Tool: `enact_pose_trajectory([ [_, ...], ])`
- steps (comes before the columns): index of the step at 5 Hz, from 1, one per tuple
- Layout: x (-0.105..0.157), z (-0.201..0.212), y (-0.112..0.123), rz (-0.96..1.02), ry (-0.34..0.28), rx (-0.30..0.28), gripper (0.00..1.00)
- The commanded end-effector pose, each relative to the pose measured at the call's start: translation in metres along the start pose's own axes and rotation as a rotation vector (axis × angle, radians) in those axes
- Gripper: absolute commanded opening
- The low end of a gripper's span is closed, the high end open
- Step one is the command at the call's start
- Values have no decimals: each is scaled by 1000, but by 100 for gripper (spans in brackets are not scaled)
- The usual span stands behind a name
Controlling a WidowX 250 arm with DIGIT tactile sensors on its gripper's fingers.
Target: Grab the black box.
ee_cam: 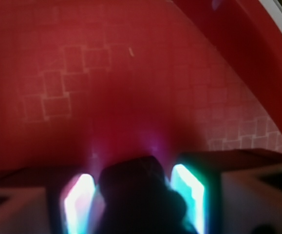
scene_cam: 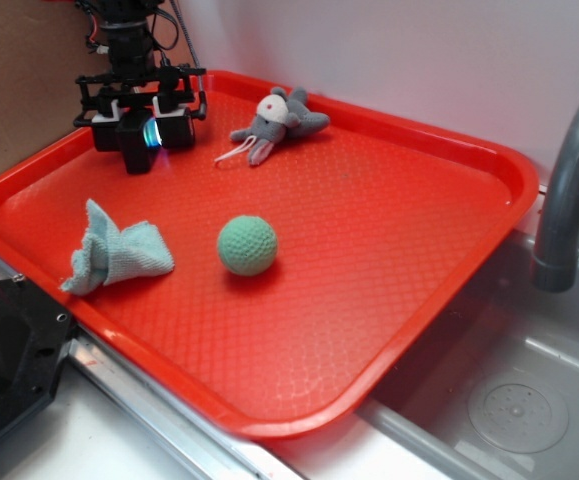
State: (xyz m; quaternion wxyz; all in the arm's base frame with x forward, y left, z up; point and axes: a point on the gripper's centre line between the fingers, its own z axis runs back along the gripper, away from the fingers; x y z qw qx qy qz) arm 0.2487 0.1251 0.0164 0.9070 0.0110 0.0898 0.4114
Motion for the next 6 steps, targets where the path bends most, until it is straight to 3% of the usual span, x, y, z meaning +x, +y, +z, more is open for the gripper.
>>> enact_pose_trajectory([
  [1, 1, 16, 3, -9, -59, -19, 0],
  [3, 0, 28, 5, -51, -57, -42, 0],
  [4, -36, 74, -4, -233, -69, -162, 0],
  [5, -89, 117, -14, -433, -83, -222, 0],
  [6, -140, 158, -18, -672, -146, -238, 0],
])
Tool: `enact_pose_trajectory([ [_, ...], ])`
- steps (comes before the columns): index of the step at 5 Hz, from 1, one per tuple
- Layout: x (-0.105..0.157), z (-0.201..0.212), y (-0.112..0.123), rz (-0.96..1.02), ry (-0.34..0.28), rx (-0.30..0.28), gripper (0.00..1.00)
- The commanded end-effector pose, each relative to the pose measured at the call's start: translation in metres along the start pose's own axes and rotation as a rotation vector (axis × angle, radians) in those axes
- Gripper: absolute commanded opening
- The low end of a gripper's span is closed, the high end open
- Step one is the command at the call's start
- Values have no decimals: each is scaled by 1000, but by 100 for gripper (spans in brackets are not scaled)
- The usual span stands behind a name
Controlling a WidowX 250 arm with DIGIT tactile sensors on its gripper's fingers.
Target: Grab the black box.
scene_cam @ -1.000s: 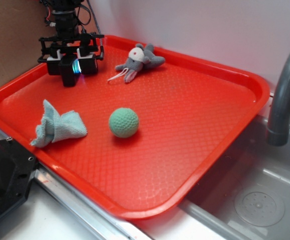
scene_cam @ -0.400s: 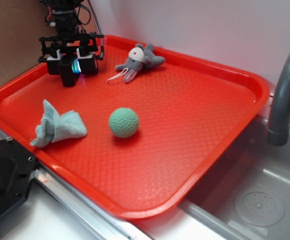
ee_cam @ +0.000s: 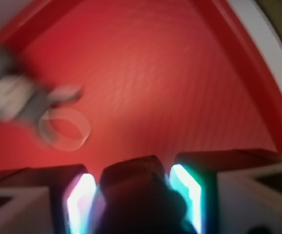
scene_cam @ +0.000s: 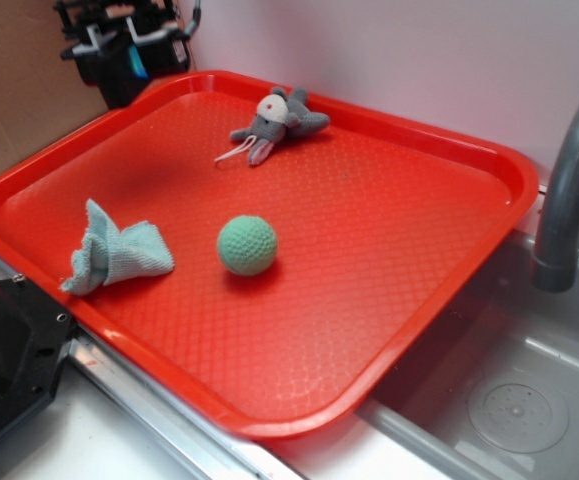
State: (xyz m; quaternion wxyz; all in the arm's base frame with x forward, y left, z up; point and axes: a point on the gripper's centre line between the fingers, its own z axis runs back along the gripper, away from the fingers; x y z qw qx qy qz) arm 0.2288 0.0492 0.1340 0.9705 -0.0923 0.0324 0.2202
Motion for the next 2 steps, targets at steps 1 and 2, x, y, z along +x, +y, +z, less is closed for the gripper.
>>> enact_pose_trajectory([
  [1, -74, 87, -51, -364, -190, 35, 0],
  [2, -71, 136, -61, -334, -185, 70, 0],
])
